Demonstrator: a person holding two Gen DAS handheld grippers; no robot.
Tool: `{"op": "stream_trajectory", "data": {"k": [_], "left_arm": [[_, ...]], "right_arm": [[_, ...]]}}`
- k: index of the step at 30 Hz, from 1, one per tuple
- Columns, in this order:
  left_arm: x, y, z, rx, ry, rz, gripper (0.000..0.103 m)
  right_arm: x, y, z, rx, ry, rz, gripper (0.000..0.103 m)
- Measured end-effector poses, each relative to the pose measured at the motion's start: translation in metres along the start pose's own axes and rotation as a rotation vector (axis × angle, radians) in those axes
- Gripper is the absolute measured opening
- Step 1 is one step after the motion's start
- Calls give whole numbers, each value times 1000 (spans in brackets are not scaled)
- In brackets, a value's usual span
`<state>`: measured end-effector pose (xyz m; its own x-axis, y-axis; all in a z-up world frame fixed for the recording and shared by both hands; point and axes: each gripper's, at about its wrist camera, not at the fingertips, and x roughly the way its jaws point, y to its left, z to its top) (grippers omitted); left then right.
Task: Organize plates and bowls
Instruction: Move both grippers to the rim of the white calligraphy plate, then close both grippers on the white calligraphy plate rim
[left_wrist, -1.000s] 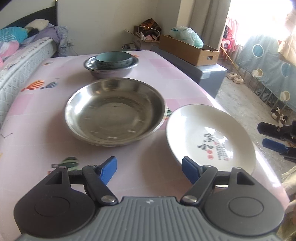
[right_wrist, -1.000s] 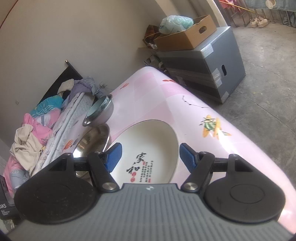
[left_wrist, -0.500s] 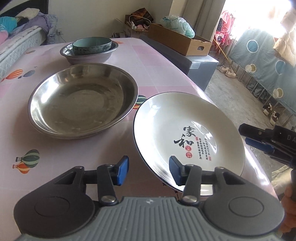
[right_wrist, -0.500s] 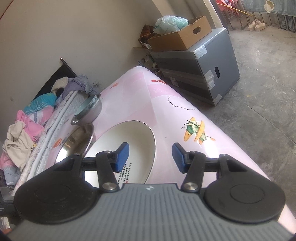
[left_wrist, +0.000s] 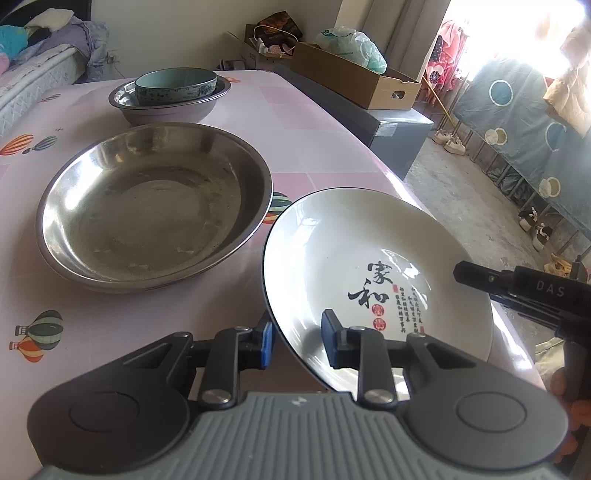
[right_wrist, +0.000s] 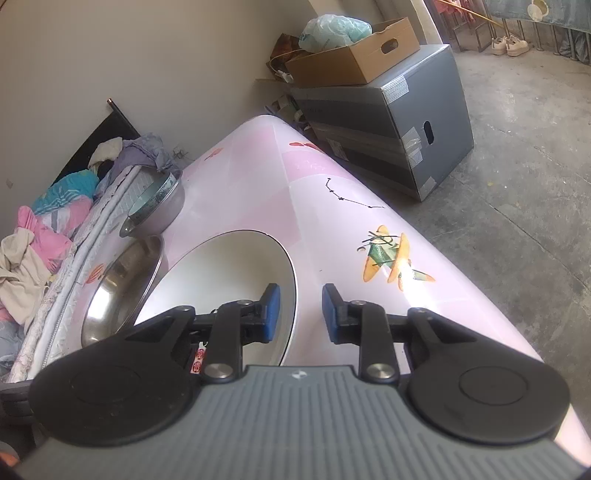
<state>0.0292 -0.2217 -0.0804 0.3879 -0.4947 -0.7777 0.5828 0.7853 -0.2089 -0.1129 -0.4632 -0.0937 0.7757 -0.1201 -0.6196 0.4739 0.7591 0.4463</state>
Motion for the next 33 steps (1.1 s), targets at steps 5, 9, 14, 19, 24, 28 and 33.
{"op": "stream_trajectory", "data": {"k": [5, 9, 14, 19, 24, 28, 33], "left_arm": [[2, 2, 2, -10, -5, -5, 27], [0, 3, 0, -4, -8, -20, 26], [-2, 6, -2, -11, -2, -29, 26], [-7, 10, -6, -14, 9, -41, 26], [-15, 17, -13, -31, 26, -56, 26], [-24, 24, -20, -40, 33, -56, 26], [-35, 33, -29, -43, 52, -55, 26]], "right_arm": [[5, 4, 0, -17, 10, -3, 12], [7, 11, 0, -45, 16, -8, 8], [5, 12, 0, -39, 29, -8, 8], [0, 13, -4, -40, 42, -11, 10], [-7, 15, -10, -38, 62, -5, 11], [-13, 19, -19, -44, 78, 4, 12], [-17, 28, -29, -57, 90, 15, 12]]}}
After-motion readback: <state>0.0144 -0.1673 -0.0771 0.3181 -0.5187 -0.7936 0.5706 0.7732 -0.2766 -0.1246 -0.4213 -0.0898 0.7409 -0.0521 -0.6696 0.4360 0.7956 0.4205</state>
